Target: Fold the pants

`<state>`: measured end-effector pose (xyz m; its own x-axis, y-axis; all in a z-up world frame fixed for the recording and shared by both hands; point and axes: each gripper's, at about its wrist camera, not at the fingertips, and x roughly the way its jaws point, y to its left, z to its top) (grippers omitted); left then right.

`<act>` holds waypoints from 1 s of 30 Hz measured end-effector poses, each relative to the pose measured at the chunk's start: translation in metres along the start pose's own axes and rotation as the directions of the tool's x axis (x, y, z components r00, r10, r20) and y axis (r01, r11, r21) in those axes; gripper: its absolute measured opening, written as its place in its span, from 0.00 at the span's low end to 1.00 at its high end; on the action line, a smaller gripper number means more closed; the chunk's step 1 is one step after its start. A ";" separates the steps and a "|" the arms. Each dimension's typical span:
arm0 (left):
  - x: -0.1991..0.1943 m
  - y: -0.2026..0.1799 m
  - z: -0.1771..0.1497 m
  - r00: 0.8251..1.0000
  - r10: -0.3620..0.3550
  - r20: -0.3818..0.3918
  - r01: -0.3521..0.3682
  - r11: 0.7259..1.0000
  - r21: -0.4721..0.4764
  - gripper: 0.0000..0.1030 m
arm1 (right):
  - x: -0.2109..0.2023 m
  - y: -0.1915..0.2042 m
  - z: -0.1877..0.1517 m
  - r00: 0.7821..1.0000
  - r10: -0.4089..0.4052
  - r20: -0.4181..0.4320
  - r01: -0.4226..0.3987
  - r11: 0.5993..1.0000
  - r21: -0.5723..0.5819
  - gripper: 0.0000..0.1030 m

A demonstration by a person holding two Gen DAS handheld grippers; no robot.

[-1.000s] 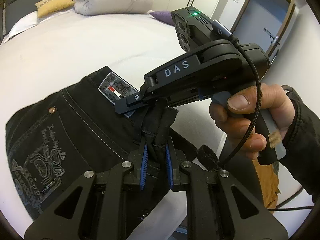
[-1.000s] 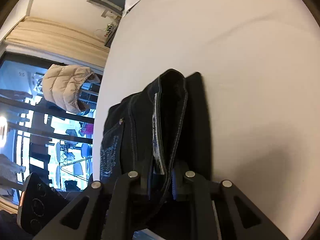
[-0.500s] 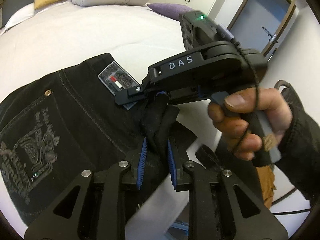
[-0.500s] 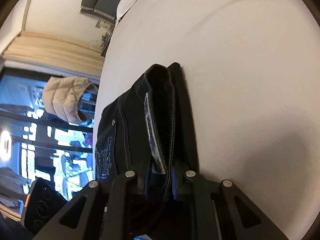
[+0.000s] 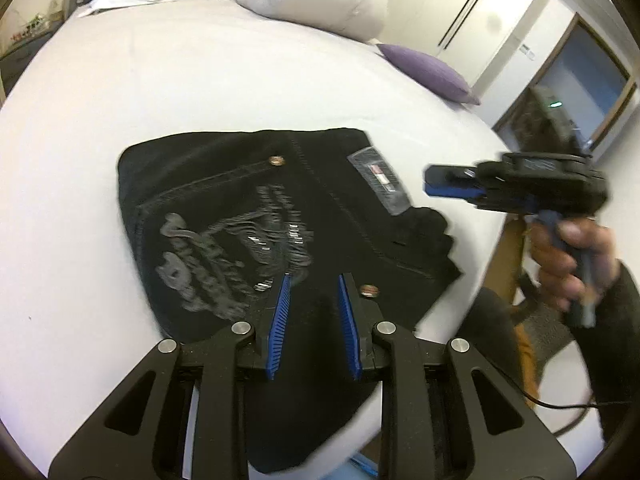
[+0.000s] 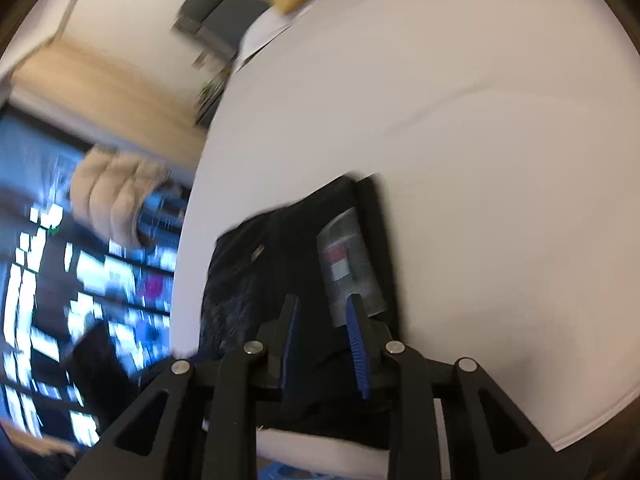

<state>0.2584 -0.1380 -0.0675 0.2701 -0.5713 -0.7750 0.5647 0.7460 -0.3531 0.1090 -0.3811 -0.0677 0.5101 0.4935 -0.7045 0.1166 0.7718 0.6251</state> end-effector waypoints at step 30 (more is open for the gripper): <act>0.005 0.110 -0.004 0.983 -0.175 -0.063 0.133 0.898 -0.419 0.83 | 0.028 -0.061 0.018 0.997 0.059 -0.041 -0.053 0.990 0.129 0.56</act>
<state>0.3188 -0.0574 -0.1128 0.1172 -0.6701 -0.7329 0.2158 0.7376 -0.6398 0.1322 -0.4213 -0.1195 0.4805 0.5539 -0.6799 0.1982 0.6866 0.6995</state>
